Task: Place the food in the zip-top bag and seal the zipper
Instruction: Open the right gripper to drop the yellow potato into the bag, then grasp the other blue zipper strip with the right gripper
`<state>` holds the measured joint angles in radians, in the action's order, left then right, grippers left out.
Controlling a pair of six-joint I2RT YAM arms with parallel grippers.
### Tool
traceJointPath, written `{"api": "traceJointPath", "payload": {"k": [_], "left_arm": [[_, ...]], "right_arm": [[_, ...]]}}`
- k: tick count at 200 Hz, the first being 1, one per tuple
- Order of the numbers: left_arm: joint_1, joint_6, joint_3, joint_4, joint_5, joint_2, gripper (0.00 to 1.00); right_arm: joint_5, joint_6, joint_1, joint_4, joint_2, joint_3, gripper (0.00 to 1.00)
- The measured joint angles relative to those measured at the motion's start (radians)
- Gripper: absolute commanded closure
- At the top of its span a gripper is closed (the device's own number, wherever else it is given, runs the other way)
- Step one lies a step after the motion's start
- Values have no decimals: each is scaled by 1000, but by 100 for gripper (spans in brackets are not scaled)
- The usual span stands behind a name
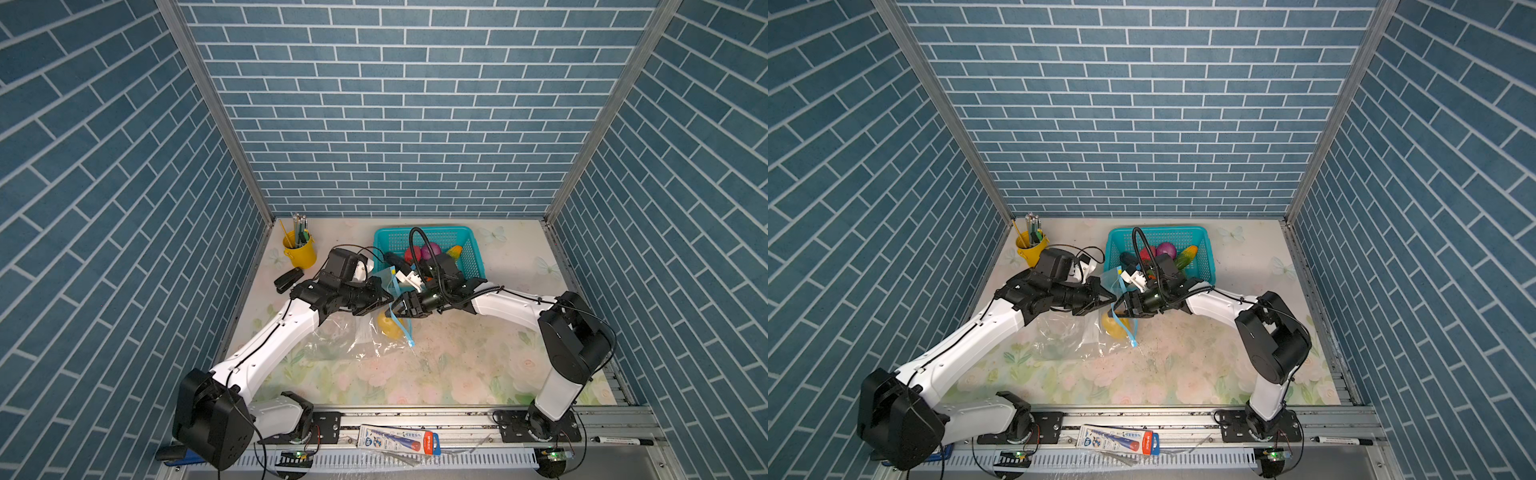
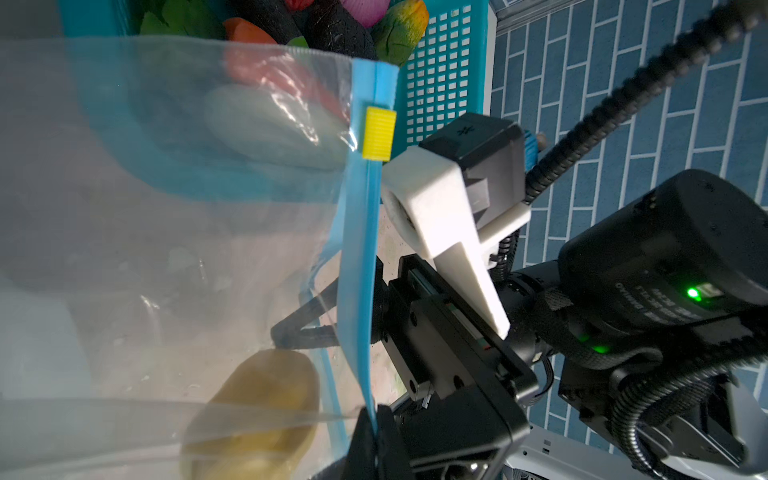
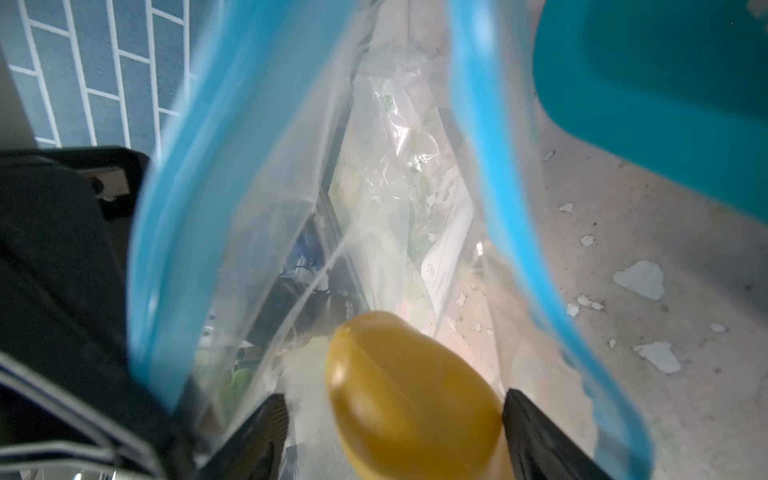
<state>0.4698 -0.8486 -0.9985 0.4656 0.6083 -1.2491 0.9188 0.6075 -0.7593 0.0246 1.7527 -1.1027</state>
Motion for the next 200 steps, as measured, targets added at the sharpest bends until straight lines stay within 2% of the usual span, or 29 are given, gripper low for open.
{"api": "traceJointPath", "payload": {"k": [67, 151, 200], "left_arm": [[-11, -3, 16, -8, 1, 0, 100], [-58, -8, 33, -8, 9, 40, 100], [-63, -8, 33, -8, 18, 40, 100]], "right_arm": [[-33, -41, 0, 77, -9, -19, 24], [-226, -120, 21, 266, -181, -19, 30], [-296, -97, 24, 273, -156, -19, 40]]}}
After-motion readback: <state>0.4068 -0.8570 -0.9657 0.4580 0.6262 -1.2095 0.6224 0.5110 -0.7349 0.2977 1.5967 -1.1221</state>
